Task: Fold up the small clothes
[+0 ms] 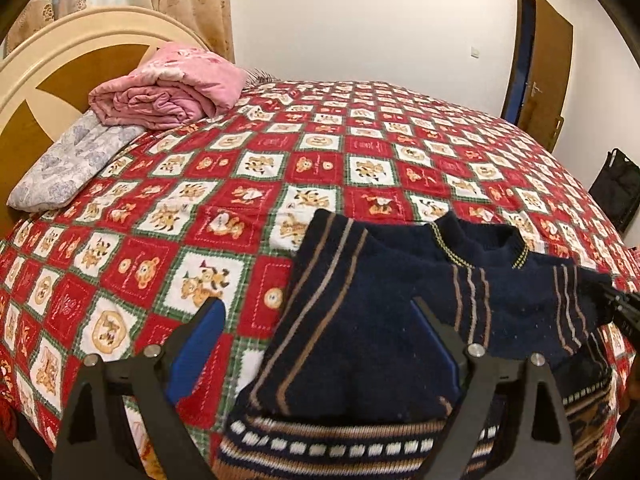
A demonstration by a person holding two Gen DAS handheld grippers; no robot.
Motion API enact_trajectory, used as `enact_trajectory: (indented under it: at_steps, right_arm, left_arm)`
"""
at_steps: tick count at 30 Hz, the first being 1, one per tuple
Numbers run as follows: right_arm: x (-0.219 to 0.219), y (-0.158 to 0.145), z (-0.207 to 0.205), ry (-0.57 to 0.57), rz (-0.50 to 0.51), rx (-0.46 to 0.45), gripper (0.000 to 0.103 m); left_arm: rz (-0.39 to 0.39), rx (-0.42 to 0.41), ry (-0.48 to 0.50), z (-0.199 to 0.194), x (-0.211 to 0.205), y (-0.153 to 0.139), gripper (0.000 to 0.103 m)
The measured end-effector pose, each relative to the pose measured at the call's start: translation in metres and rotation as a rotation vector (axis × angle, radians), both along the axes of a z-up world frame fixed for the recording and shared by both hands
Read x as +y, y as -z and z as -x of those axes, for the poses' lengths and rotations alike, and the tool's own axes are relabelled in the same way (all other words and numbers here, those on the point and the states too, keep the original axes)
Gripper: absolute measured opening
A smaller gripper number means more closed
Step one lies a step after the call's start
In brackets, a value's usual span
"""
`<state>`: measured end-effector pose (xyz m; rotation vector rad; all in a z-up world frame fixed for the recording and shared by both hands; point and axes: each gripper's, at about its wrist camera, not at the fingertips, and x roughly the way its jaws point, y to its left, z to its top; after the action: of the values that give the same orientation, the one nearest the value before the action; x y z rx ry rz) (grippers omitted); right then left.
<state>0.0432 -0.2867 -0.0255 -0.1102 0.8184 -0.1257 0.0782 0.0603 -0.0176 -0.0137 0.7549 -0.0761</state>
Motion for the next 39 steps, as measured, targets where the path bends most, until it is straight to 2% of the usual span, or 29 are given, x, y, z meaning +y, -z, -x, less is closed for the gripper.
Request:
enact_trajectory:
  at_steps: [4,6,10,14,16,18,22,25,26,29,32,35,39]
  right_arm:
    - [-0.006,0.036,-0.009,-0.006,0.003,0.075,0.011]
    - [-0.009,0.038,-0.003,-0.01,-0.014,0.032,0.013]
    - [-0.026,0.025,0.006,0.042,-0.147,0.021,0.019]
    - [-0.027,-0.002,0.038,0.112,-0.153,-0.072,0.019]
    - [-0.015,-0.01,0.05,0.075,-0.171,-0.093,0.019]
    - [0.004,-0.007,0.051,-0.003,-0.166,-0.054,0.019]
    - [0.024,0.014,0.039,-0.066,-0.14,0.013,0.019]
    - [0.016,0.038,0.032,-0.036,-0.173,0.084,0.019]
    - [0.011,0.043,0.032,-0.038,-0.192,0.082,0.019]
    - [0.006,0.045,0.036,-0.024,-0.231,0.084,0.019]
    - [0.007,0.047,0.036,-0.007,-0.222,0.105,0.019]
    - [0.01,0.041,0.041,0.001,-0.186,0.129,0.019]
    - [0.007,0.01,0.078,-0.016,-0.251,0.061,0.019]
  left_arm:
    - [-0.073,0.018,-0.021,-0.007,-0.01,0.018,0.093]
    - [-0.083,0.045,-0.02,-0.008,-0.01,0.029,0.093]
    - [-0.098,0.097,-0.02,-0.006,-0.006,0.042,0.093]
    - [-0.066,0.089,-0.033,0.007,0.005,0.039,0.093]
    - [-0.042,0.084,-0.03,0.01,0.006,0.038,0.093]
    - [-0.045,0.087,-0.021,0.012,0.001,0.039,0.093]
    - [-0.078,0.107,-0.006,0.013,-0.011,0.046,0.093]
    - [-0.1,0.127,0.002,0.013,-0.012,0.054,0.093]
    - [-0.097,0.128,0.003,0.014,-0.011,0.056,0.093]
    - [-0.087,0.123,-0.002,0.013,-0.008,0.058,0.096]
    - [-0.088,0.125,-0.007,0.013,-0.009,0.058,0.096]
    - [-0.089,0.125,0.008,0.02,-0.007,0.052,0.096]
    - [-0.081,0.088,0.025,0.039,0.007,0.037,0.096]
